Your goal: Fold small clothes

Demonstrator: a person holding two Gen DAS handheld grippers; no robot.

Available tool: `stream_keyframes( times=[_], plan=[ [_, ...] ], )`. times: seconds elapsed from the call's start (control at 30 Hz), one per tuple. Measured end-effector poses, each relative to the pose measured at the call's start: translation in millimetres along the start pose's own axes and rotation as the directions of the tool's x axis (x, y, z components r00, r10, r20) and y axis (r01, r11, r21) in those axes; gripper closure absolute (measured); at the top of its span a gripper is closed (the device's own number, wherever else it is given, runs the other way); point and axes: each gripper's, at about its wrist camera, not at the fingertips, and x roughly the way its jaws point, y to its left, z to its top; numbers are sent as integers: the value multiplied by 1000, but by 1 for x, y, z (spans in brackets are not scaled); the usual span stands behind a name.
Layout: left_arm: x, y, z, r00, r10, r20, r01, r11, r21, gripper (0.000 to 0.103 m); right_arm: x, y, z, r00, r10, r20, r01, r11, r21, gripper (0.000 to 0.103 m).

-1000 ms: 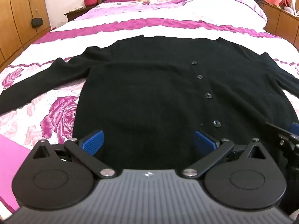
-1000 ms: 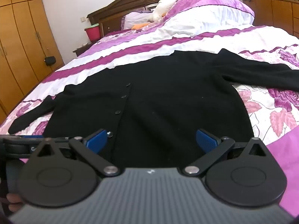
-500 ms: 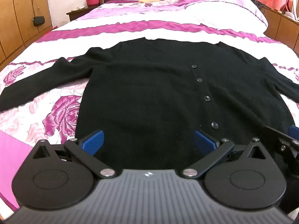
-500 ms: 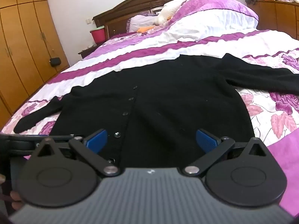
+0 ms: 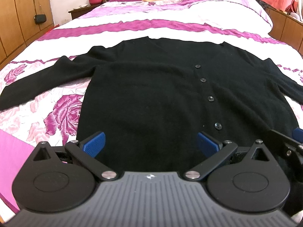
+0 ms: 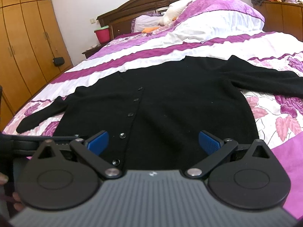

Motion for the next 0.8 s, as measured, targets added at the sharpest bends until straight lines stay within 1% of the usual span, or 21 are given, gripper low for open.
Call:
stream_keyframes(
  times=[0.4,0.57,0.7,0.8],
  plan=[
    [1,-3,-1,1000,2,-6,-2,1000,6,0,-1,-12,2,1000,-10,-4,10,1000,19,0],
    [4,-5,3,1000,-7,-20,7,1000,7,0,-1,-31,10,999,-52,5,52,998,28,0],
    [3,-6,8,1000,-6,-15,6,1000,10,0,0,-53,20,996,-88,10,87,995,39,0],
    [3,-8,12,1000,8,-8,-8,1000,17,0,1,-75,29,990,-143,24,141,989,45,0]
  ],
)
